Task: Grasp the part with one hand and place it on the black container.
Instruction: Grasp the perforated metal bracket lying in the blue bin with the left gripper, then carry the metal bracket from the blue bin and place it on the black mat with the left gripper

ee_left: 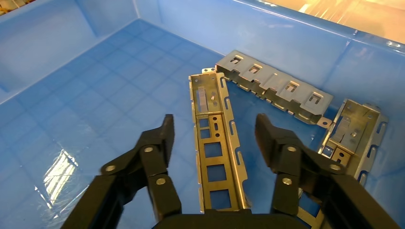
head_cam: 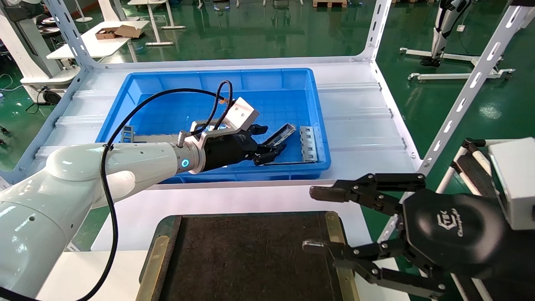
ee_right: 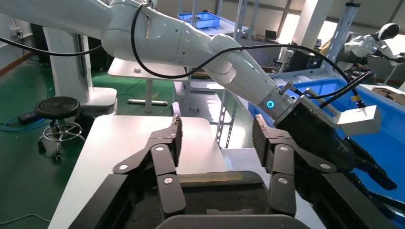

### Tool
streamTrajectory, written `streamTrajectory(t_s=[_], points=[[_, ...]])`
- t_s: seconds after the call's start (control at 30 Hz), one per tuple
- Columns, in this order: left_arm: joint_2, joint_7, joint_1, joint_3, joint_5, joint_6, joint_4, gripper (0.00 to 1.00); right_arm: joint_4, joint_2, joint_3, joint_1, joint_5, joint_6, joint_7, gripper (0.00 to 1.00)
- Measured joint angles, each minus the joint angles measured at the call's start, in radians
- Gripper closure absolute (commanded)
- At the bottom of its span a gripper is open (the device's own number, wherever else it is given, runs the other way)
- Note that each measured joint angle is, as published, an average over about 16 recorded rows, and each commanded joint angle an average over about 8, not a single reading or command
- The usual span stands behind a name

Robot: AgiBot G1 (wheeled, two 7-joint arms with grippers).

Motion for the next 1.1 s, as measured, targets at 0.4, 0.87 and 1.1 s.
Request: streamTrajectory(t_s=[0.4,0.87,1.1], points=[[-0.004,0.008,-0.002,0.035,-0.044,0.004,0.001,1.00,0.000,0.000,0.000,0.000,0.000,0.000,0.000,1.00],[-0.012,0.041,-0.014,0.042,-0.109,0.027,0.009,1.00,0.000,0.000,0.000,0.000,0.000,0.000,0.000,1.00],[-0.042,0.068,-0.040,0.023,-0.157,0.126,-0.002,1.00,0.000,0.000,0.000,0.000,0.000,0.000,0.000,1.00]])
